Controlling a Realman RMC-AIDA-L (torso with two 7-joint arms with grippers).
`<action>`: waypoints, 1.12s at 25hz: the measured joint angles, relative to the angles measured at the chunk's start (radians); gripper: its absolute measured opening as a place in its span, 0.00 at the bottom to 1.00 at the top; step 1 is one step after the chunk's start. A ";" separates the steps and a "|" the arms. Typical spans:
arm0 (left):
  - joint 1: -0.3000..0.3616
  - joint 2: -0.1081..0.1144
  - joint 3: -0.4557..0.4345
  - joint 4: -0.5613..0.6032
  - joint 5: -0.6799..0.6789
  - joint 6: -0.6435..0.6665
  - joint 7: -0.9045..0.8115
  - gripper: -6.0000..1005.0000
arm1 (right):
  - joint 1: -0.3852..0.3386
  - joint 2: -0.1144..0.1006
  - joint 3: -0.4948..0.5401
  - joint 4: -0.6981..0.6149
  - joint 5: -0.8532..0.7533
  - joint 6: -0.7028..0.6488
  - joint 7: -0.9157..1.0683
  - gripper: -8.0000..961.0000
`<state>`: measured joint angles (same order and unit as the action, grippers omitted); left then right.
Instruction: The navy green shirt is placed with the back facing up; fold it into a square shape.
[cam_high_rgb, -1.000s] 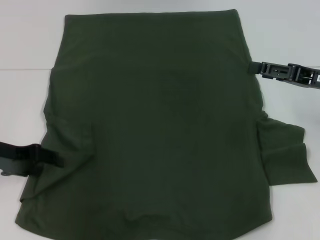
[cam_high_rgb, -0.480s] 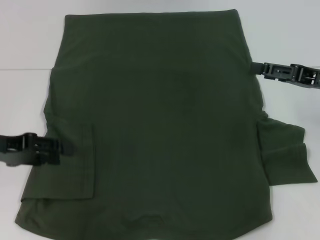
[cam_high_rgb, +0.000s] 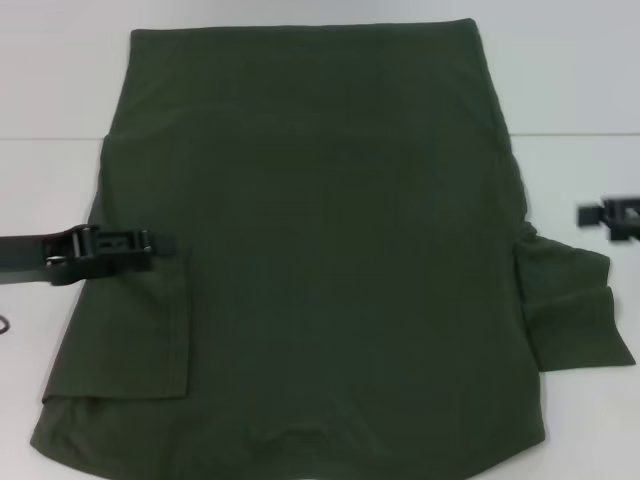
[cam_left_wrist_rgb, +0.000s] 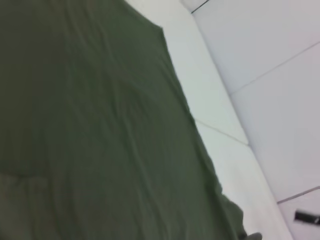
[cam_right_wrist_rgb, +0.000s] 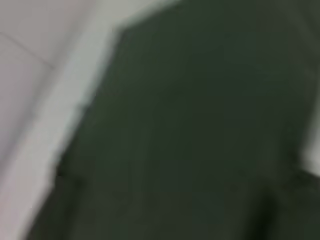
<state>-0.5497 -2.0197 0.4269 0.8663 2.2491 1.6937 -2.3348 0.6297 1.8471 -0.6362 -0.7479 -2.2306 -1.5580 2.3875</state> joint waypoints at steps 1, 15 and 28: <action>-0.003 -0.006 0.003 0.000 -0.004 -0.006 0.002 0.62 | 0.002 -0.011 0.001 -0.002 -0.054 0.000 0.031 0.86; -0.014 -0.047 0.013 -0.001 -0.018 -0.017 0.010 0.62 | 0.010 0.017 -0.022 0.030 -0.273 0.124 0.066 0.86; -0.013 -0.053 0.008 -0.001 -0.020 -0.019 0.007 0.62 | 0.078 0.058 -0.078 0.137 -0.276 0.278 0.077 0.86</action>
<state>-0.5628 -2.0725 0.4344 0.8650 2.2287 1.6752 -2.3274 0.7079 1.9049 -0.7143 -0.6112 -2.5070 -1.2797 2.4646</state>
